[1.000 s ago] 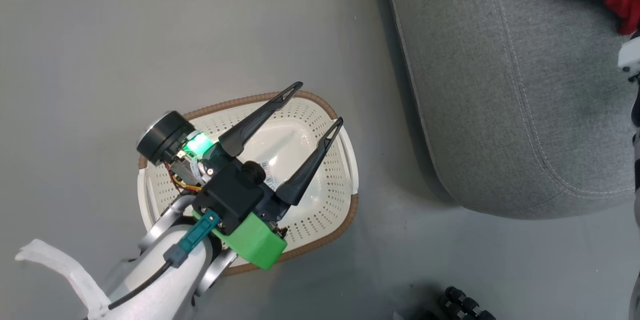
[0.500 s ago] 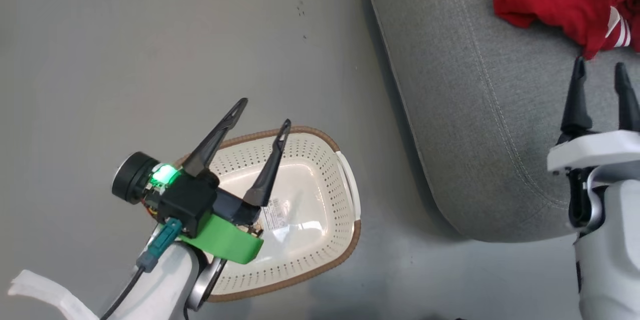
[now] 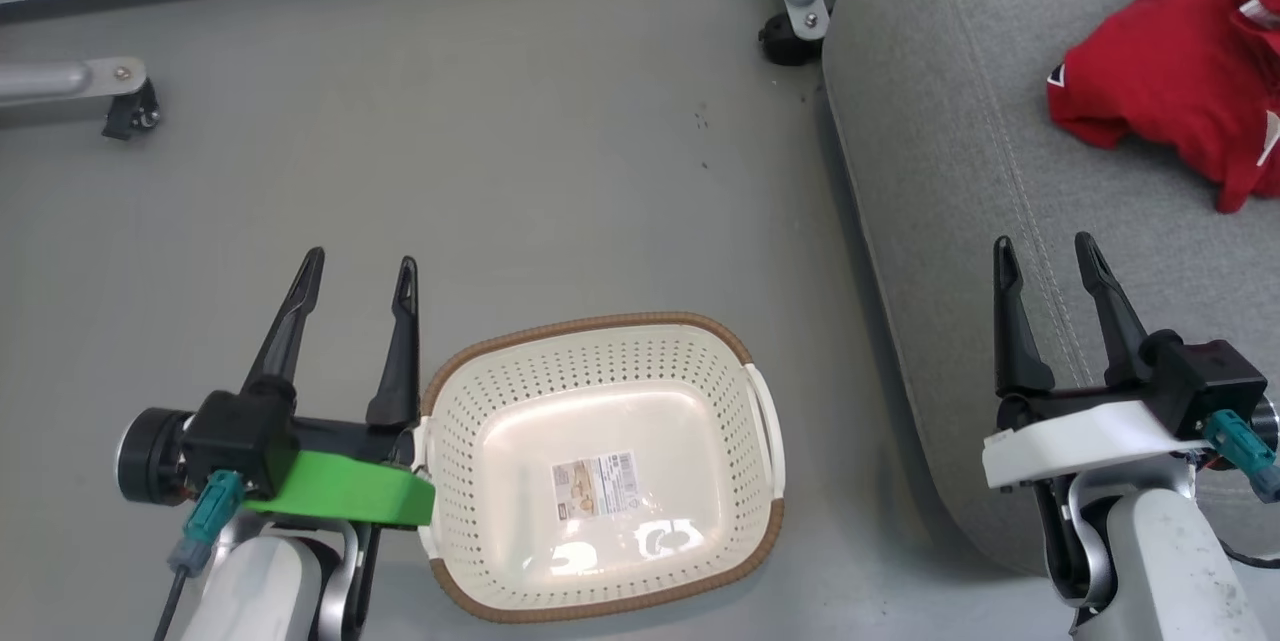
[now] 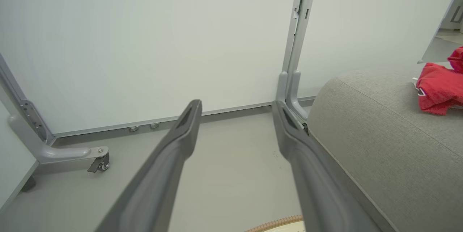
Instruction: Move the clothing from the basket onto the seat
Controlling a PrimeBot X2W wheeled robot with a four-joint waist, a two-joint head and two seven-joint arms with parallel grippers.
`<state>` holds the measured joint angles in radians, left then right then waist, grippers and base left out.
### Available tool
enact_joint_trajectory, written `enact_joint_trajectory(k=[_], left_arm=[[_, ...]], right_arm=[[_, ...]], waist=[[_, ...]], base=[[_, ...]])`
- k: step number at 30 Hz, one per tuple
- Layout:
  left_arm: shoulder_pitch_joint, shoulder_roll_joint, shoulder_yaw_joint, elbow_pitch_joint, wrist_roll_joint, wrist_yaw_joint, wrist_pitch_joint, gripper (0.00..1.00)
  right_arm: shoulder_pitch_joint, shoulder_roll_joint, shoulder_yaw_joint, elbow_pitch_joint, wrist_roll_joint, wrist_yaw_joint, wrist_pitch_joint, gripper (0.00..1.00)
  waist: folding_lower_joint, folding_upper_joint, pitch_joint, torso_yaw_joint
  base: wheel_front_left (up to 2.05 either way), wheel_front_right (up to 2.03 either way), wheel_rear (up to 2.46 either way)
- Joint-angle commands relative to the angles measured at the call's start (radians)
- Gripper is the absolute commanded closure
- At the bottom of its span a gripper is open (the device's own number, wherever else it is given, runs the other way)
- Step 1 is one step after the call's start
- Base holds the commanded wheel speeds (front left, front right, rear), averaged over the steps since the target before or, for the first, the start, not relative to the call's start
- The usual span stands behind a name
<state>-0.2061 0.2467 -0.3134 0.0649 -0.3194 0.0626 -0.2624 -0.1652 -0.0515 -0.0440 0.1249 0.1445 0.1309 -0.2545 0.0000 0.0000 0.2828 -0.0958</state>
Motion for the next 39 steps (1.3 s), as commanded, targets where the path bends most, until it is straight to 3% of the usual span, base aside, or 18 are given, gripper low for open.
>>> enact_joint_trajectory(k=[1, 11, 23, 39], left_arm=[[0.028, -0.008, 0.024, 0.004, 0.006, 0.003, -0.003, 0.00], [0.152, -0.067, 0.160, 0.042, 0.048, -0.031, -0.003, 0.00], [0.239, -0.111, 0.199, 0.089, 0.108, -0.087, -0.003, 0.00], [0.281, -0.134, 0.246, 0.152, 0.142, -0.122, -0.003, 0.00]], right_arm=[[0.028, -0.003, 0.007, -0.021, -0.008, 0.000, 0.011, 0.00], [0.142, -0.001, 0.042, -0.113, -0.006, 0.000, 0.088, 0.00], [0.247, -0.001, 0.057, -0.173, 0.009, 0.000, 0.148, 0.00], [0.314, 0.000, 0.071, -0.207, 0.015, 0.000, 0.173, 0.00]], waist=[[0.0000, 0.0000, -0.063, 0.063], [0.0000, 0.0000, -0.159, 0.109], [0.0000, 0.0000, -0.237, 0.102], [0.0000, 0.0000, -0.281, 0.088]], base=[[0.00, 0.00, 0.00], [0.00, 0.00, 0.00], [0.00, 0.00, 0.00], [0.00, 0.00, 0.00]])
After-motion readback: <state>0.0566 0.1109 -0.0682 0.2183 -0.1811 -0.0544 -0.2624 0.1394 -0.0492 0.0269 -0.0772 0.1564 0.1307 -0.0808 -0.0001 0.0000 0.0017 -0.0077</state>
